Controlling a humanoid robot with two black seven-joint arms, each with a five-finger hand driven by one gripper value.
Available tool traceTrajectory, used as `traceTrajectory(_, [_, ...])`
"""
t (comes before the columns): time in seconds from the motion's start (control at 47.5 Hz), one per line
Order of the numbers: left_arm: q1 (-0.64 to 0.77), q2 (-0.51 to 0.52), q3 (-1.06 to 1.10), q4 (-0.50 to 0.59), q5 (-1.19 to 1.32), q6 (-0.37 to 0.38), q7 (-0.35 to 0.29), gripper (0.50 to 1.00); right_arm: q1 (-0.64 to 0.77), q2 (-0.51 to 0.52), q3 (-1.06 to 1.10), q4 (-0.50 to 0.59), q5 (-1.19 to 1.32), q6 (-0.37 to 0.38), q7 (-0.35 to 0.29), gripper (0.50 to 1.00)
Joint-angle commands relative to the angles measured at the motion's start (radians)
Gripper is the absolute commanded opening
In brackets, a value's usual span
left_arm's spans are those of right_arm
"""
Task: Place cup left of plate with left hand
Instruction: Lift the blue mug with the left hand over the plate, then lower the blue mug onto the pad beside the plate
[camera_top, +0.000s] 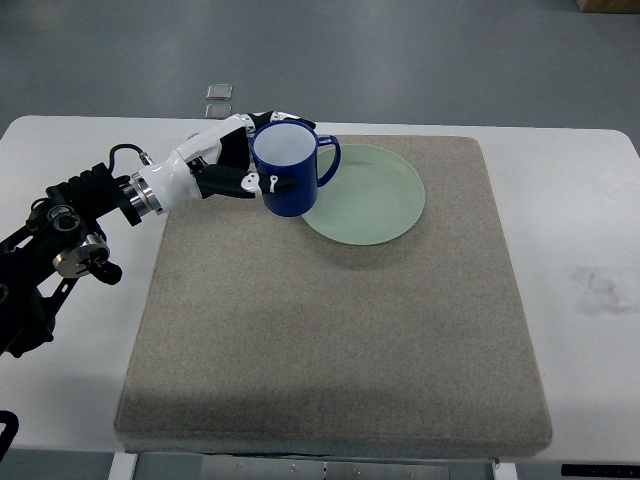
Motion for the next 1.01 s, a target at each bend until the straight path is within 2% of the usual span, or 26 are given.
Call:
traceTrajectory(0.0, [0.001,0.021,-0.034,0.005,-0.017,-0.001,-0.002,0.5,0.0,0.0,0.0,0.0,0.0,0.0,0.0,0.932])
traceTrajectory(0.231, [0.0,0.076,-0.085,0.089,-0.107,0.005,-0.004,0.5,0.0,0.0,0.0,0.0,0.0,0.0,0.0,0.932])
traceTrajectory(0.505, [0.001,0.082,-0.083,0.235,-0.138,0.042,-0.017,0.5,0.0,0.0,0.0,0.0,0.0,0.0,0.0,0.932])
traceTrajectory(0.989, [0.014,0.036,0.024,0.312,-0.118,0.074,-0.068,0.5,0.0,0.0,0.001,0.0,0.0,-0.001,0.0,0.932])
